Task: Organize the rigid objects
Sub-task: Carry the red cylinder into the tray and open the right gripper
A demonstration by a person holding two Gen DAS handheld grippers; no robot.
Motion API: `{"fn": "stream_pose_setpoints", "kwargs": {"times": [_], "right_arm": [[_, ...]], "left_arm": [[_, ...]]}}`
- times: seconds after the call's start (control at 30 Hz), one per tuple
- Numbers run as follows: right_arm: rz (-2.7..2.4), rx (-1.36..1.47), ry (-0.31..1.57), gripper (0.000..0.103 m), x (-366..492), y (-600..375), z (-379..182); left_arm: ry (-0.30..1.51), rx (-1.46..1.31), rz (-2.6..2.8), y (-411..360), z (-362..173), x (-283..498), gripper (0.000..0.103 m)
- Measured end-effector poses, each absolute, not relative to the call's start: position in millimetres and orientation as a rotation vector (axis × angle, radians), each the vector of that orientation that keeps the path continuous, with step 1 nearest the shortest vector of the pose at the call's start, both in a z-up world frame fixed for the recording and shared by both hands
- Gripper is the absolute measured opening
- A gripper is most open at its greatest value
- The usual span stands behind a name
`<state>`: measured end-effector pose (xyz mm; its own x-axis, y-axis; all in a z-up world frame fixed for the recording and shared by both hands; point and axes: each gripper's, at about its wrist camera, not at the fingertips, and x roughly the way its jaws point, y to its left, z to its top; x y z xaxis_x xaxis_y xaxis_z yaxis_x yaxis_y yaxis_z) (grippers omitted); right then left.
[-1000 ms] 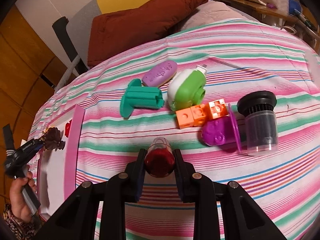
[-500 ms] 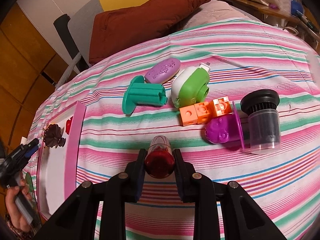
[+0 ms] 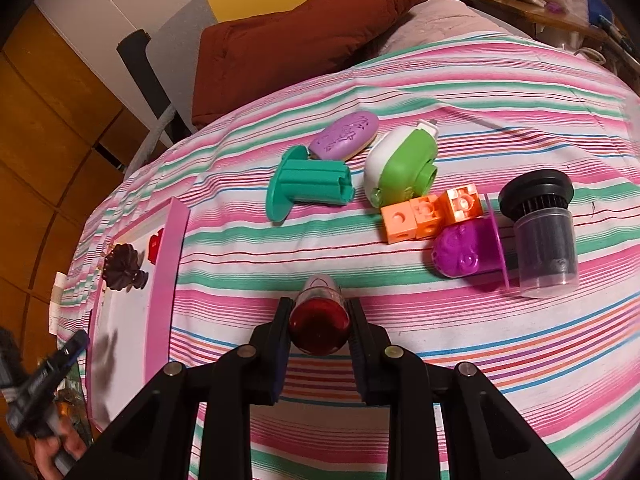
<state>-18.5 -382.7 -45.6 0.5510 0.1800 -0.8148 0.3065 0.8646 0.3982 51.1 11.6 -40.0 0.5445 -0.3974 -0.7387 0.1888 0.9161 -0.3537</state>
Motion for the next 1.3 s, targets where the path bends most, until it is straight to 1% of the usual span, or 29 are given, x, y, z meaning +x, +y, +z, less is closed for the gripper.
{"fn": "stream_pose_setpoints", "kwargs": {"times": [0.23,0.4,0.77,0.97,1.3], "right_arm": [[-0.005,0.530,0.925,0.027,-18,-369,-29],[0.081,0.519,0.925,0.027,-8,-342,-21],[0.240,0.512,0.939,0.027,64,-259,-10],[0.246,0.527,0.974,0.027,113,-230,-17],[0.242,0.652,1.082,0.027,167,-215,-53]], "left_arm": [[0.930,-0.178,-0.385,3,-41,35,0.036],[0.941,-0.169,-0.395,2,-44,30,0.036],[0.915,-0.134,-0.427,4,-39,18,0.036],[0.914,-0.157,-0.421,16,-39,15,0.036],[0.916,-0.205,-0.371,43,-39,21,0.036]]}}
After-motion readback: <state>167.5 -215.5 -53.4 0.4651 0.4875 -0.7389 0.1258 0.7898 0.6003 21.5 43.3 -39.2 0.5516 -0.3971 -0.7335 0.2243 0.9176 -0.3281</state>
